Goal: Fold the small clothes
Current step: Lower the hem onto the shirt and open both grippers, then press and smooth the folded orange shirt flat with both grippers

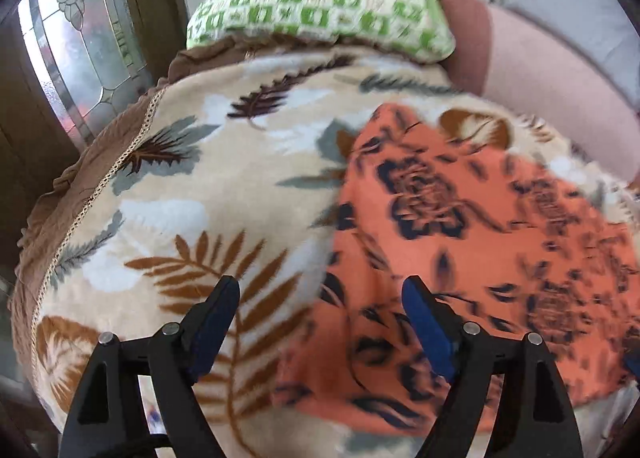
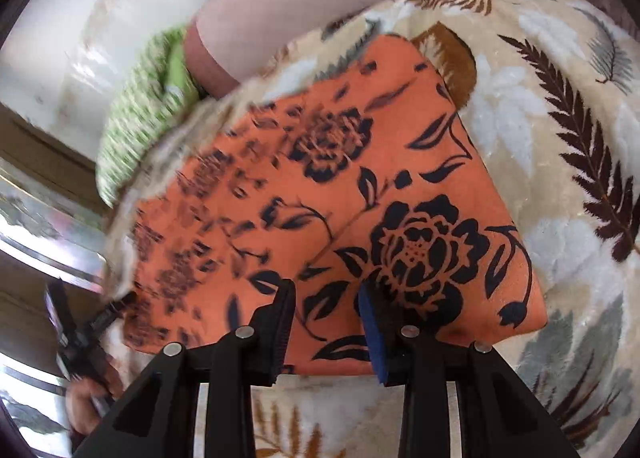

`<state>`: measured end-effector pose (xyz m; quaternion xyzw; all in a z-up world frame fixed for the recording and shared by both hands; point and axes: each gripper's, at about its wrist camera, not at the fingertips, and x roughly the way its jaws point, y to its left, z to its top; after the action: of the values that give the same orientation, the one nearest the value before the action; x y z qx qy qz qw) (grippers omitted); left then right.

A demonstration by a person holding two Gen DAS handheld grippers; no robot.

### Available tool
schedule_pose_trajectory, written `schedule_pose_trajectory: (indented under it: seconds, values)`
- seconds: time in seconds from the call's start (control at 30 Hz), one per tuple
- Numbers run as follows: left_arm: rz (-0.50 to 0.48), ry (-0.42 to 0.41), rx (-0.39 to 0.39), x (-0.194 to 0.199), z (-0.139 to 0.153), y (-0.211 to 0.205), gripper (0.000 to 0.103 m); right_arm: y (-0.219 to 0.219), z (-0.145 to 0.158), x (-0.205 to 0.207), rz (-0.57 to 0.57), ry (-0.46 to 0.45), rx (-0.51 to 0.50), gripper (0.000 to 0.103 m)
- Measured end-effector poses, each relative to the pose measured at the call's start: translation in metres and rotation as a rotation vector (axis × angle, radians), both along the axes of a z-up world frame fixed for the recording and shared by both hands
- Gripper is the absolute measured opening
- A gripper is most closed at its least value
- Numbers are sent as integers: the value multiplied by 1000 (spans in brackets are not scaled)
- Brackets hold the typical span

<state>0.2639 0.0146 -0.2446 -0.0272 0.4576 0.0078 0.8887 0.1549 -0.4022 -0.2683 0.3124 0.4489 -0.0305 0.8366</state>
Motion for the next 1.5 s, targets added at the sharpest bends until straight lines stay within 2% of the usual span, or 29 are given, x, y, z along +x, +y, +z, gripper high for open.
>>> schedule_pose_trajectory:
  seconds: [0.07,0.13,0.2,0.23,0.3,0.33,0.4,0.43,0.5,0.63,0.7,0.87,1.0,1.07,1.2,1.3,1.5]
  values:
    - [-33,-21,-25,-14,7,-7,84,-1,6,-5,-8,-36,-3,36]
    - [-69,-26,-15,-22,7,-18,84,1,12,-7,-21,-65,-31,36]
    - [-124,2,-5,-24,-2,-34,84,-1,10,-3,-41,-42,-46,36]
    - [-141,21,1,-25,-7,-40,86,-4,2,0,-53,1,-41,37]
    - [-164,92,64,-22,-28,-55,86,-8,-16,8,-41,62,10,37]
    - [-174,94,107,-21,-34,-60,88,-10,-18,9,-35,53,20,37]
    - [-188,45,196,-22,-33,-72,93,-11,-17,12,-25,58,18,37]
    - [-192,39,210,-22,-32,-75,93,-11,-16,12,-25,57,16,37]
    - [-192,26,212,-21,-29,-79,93,-7,-10,12,-33,29,3,38]
    - [-200,-17,179,-23,-18,-80,93,25,8,19,84,-64,-48,38]
    - [-193,-49,202,-24,-12,-81,93,42,10,25,127,-77,-56,38]
    - [-196,-90,204,-27,-2,-78,93,88,2,36,235,-62,-102,38]
    - [-193,-106,197,-26,2,-77,93,113,-11,43,300,-14,-185,38]
    - [-193,-111,197,-26,3,-78,93,119,-19,46,307,7,-221,39]
    - [-196,-112,208,-25,1,-80,93,117,-18,46,305,3,-209,39]
    - [-193,-110,214,-23,-1,-82,93,111,-14,45,281,-19,-176,39]
    - [-203,-114,216,-23,-2,-89,93,98,7,39,220,-108,-199,39]
